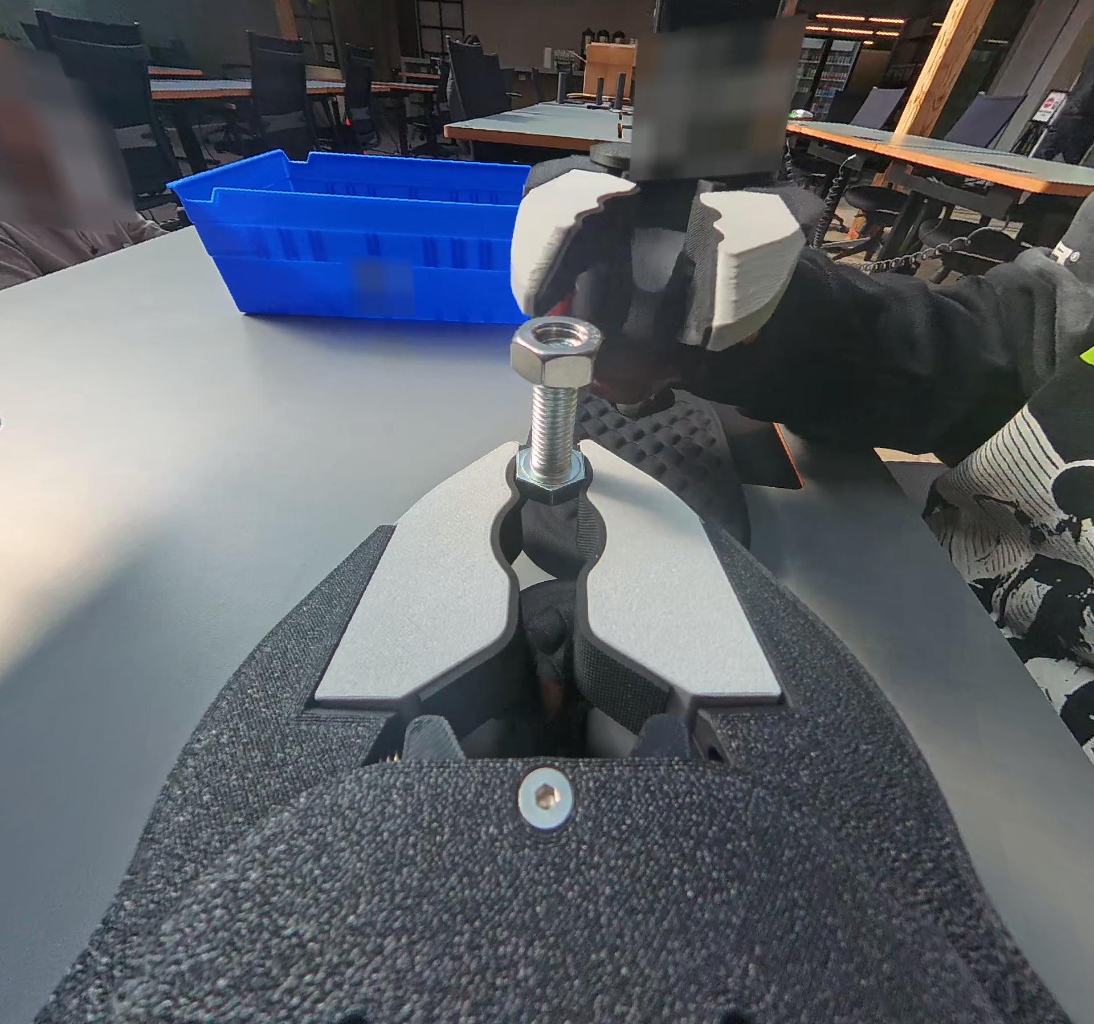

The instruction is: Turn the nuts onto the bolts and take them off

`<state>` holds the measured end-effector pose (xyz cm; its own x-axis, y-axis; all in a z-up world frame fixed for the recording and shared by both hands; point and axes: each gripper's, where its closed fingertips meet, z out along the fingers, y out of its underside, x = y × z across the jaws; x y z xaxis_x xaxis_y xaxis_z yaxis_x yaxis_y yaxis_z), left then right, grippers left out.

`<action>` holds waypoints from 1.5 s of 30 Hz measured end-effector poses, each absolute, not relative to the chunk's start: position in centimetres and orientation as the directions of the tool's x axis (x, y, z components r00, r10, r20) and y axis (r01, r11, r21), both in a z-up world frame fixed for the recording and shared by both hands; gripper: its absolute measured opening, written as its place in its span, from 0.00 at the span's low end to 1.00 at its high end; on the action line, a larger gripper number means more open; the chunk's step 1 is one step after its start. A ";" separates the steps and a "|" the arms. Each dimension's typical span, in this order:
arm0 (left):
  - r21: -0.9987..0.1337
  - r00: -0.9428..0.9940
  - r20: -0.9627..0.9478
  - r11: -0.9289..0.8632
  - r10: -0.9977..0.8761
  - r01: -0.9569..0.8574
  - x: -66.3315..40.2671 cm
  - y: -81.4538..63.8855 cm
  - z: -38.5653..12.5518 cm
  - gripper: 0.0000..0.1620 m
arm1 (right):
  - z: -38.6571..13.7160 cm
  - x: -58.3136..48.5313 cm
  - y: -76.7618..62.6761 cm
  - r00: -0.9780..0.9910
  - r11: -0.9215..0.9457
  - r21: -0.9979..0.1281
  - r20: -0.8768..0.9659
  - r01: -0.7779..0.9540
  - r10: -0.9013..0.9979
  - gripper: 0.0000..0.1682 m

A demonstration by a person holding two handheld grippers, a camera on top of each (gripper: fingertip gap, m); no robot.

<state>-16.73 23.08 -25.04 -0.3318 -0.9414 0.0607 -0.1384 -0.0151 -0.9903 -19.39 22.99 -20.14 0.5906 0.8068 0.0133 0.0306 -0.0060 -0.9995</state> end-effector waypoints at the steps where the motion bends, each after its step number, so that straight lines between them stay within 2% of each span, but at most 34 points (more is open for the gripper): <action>1: -0.990 -0.333 0.061 -0.015 -0.941 -0.139 -16.7 23.1 -25.1 0.08 | -20.2 -19.6 23.2 0.582 -0.017 -1.000 0.000 0.024 0.814 0.31; 3: -0.990 -0.338 0.060 -0.013 -0.939 -0.141 -16.7 23.0 -25.1 0.08 | -20.4 -20.4 23.5 0.553 -0.029 -0.999 -0.012 0.022 0.833 0.38; 8: -0.990 -0.342 0.058 -0.010 -0.938 -0.141 -16.8 22.9 -25.1 0.08 | -21.0 -22.7 23.9 0.456 -0.042 -0.997 -0.011 0.058 0.890 0.42; 14: -0.989 -0.345 0.063 -0.014 -0.937 -0.144 -16.8 22.9 -25.1 0.08 | -20.8 -23.9 24.1 0.407 -0.028 -0.996 0.010 0.086 0.913 0.40; 21: -0.990 -0.342 0.070 -0.022 -0.937 -0.141 -16.8 23.0 -25.1 0.08 | -20.4 -22.4 23.7 0.468 -0.027 -0.998 0.005 0.062 0.884 0.36; 29: -0.990 -0.337 0.071 -0.025 -0.939 -0.138 -16.8 23.1 -25.0 0.08 | -20.3 -20.9 23.0 0.546 -0.014 -0.999 0.015 0.050 0.838 0.28; 31: -0.990 -0.336 0.071 -0.026 -0.939 -0.137 -16.8 23.1 -25.0 0.08 | -20.3 -20.7 22.8 0.558 -0.003 -0.999 0.025 0.049 0.829 0.22; 35: -0.990 -0.335 0.070 -0.024 -0.940 -0.138 -16.8 23.1 -25.0 0.08 | -20.1 -20.5 22.1 0.559 0.015 -0.999 0.042 0.052 0.828 0.04; 37: -0.990 -0.334 0.070 -0.024 -0.940 -0.138 -16.8 23.1 -25.0 0.08 | -20.0 -20.4 21.9 0.560 0.023 -0.998 0.048 0.052 0.827 0.03; 39: -0.990 -0.335 0.069 -0.024 -0.940 -0.138 -16.8 23.1 -25.0 0.08 | -20.0 -20.2 22.1 0.565 0.019 -0.998 0.050 0.059 0.824 0.05; 43: -0.990 -0.338 0.066 -0.020 -0.939 -0.139 -16.8 23.0 -25.0 0.08 | -20.3 -20.1 23.2 0.566 0.004 -0.999 0.033 0.053 0.824 0.28; 45: -0.990 -0.339 0.065 -0.018 -0.939 -0.140 -16.8 23.0 -25.0 0.08 | -20.6 -20.7 23.6 0.532 -0.029 -0.998 0.003 0.053 0.847 0.36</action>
<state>-16.76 23.03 -25.03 -0.3386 -0.9387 0.0652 -0.1400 -0.0182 -0.9900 -20.73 23.61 -20.61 0.5322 0.8466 0.0034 0.0532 -0.0295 -0.9981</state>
